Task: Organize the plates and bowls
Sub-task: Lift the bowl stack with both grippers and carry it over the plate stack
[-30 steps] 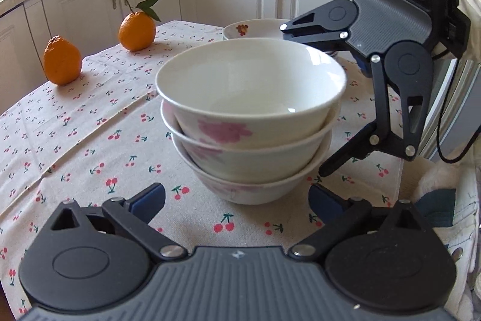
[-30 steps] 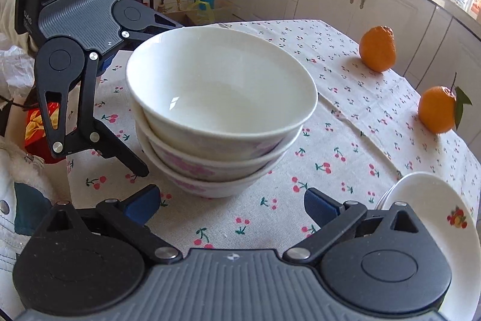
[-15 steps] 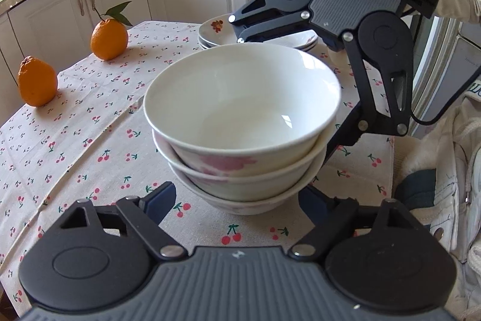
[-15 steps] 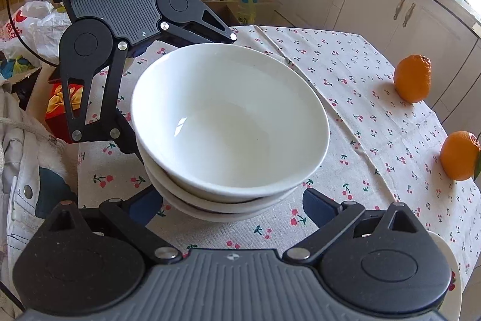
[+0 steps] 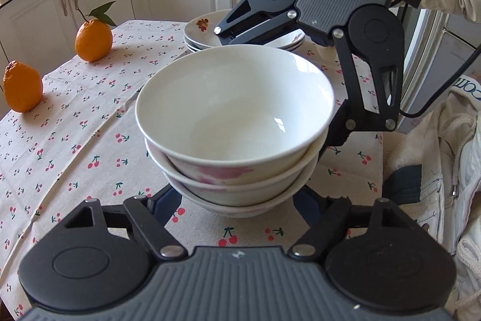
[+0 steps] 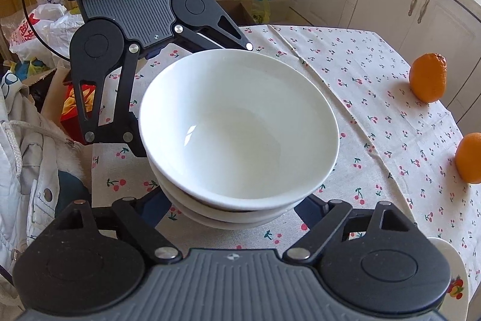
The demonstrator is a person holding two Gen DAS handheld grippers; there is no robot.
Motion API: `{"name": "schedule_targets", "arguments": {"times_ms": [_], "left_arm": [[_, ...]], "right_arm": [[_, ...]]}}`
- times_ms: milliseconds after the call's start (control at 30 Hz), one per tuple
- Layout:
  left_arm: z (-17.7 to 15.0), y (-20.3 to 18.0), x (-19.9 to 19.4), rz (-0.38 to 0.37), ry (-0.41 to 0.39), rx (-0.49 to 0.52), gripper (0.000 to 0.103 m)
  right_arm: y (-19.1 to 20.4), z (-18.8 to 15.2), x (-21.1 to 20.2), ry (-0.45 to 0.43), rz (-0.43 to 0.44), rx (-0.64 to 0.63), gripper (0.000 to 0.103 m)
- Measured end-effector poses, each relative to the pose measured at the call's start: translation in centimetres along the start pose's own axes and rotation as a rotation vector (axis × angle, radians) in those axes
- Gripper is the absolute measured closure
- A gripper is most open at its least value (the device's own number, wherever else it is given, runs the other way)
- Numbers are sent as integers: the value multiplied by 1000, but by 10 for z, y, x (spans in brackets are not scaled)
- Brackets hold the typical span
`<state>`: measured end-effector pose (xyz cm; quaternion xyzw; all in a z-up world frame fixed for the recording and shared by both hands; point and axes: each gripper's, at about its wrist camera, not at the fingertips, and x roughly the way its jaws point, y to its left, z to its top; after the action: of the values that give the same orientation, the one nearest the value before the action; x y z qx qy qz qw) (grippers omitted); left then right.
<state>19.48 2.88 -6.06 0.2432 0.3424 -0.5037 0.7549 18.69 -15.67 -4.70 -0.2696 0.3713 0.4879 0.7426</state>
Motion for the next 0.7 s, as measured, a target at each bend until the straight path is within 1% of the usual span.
{"name": "schedule_targets", "arguments": {"times_ms": [400,700], "left_arm": [[1,5,2,-35,4,8,21],[2,4,3,-27,7,13,21]], "right_arm": [[1,2,4,21,0,-19,15],[0,2,2,16,-1,2,15]]}}
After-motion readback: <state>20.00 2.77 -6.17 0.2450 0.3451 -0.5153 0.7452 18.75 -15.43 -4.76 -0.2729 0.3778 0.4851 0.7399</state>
